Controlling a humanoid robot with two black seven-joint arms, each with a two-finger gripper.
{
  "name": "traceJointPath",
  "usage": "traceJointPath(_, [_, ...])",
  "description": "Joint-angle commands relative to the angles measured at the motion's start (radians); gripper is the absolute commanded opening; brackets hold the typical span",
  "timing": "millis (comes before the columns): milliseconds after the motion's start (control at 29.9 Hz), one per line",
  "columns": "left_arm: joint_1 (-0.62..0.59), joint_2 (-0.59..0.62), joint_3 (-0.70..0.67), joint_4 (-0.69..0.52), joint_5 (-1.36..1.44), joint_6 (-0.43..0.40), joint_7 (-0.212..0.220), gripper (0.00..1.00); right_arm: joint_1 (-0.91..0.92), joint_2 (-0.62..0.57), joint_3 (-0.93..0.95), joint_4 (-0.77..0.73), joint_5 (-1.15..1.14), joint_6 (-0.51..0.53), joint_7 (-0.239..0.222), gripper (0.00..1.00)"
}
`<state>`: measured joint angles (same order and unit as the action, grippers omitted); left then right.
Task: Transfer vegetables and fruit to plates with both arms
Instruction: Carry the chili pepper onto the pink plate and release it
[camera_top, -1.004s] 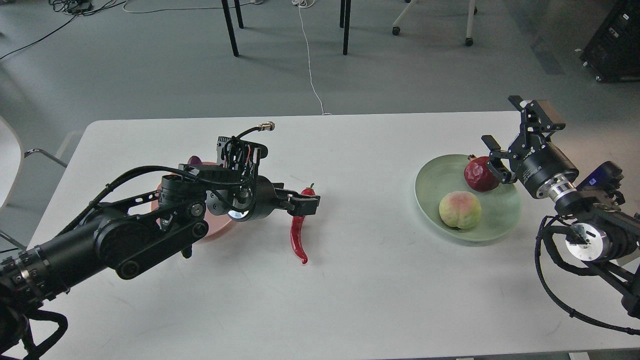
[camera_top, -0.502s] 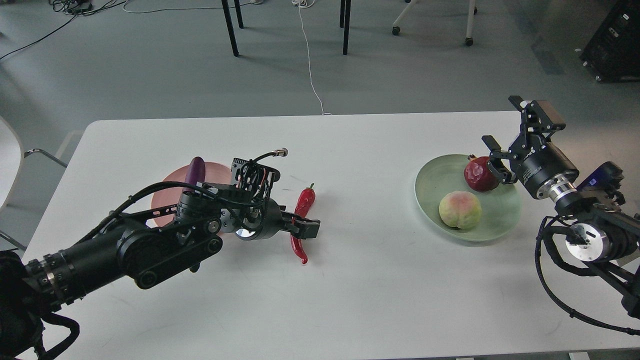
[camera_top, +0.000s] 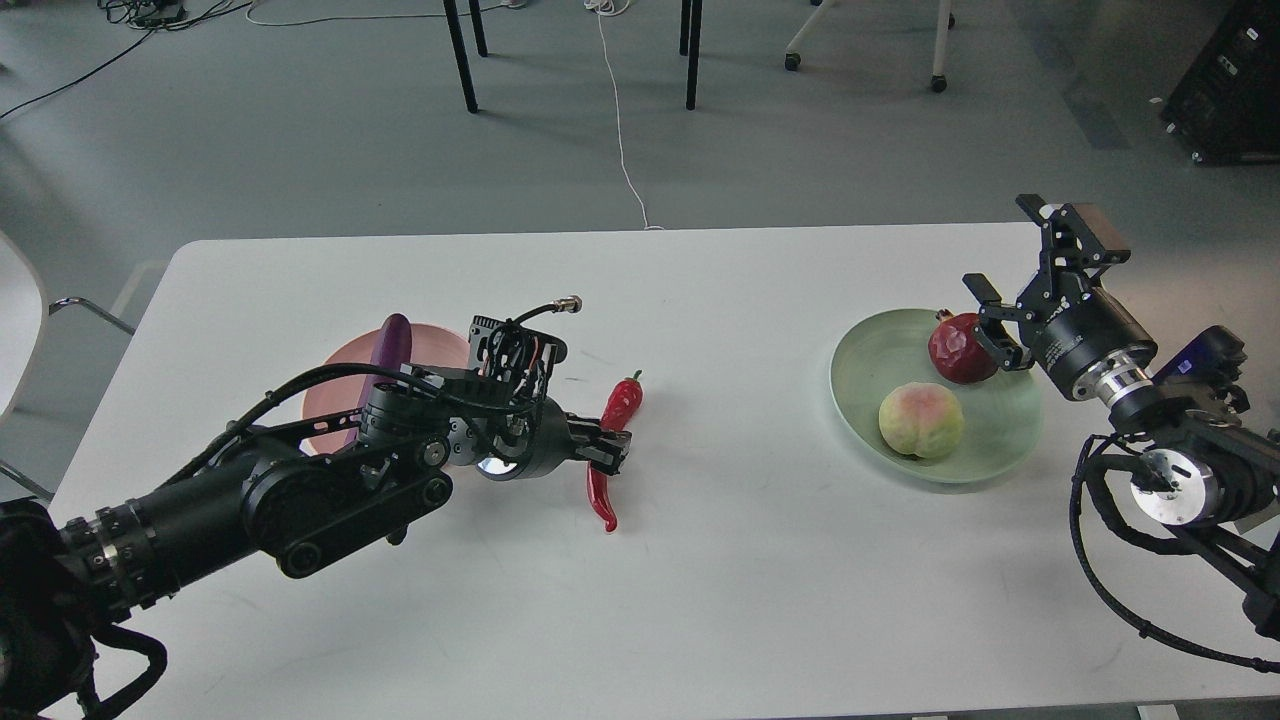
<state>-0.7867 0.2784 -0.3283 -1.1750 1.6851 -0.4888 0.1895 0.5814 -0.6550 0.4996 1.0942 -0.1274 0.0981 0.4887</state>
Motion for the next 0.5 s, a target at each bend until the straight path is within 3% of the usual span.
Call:
traceJointPath(0, [-0.026, 0.002, -0.006, -0.026, -0.008, 0.000, 0.021, 0.13, -0.002, 0.000, 0.001, 0.000, 0.000, 0.000, 0.000, 0.99])
traceJointPath(268, [-0.091, 0.160, -0.017, -0.104, -0.090, 0.000, 0.019, 0.13, -0.002, 0.003, -0.001, 0.000, -0.001, -0.001, 0.000, 0.99])
traceJointPath(468, [-0.082, 0.315, -0.008, -0.127, -0.108, 0.000, -0.021, 0.14, -0.002, 0.003, -0.001, 0.000, -0.001, -0.001, 0.000, 0.99])
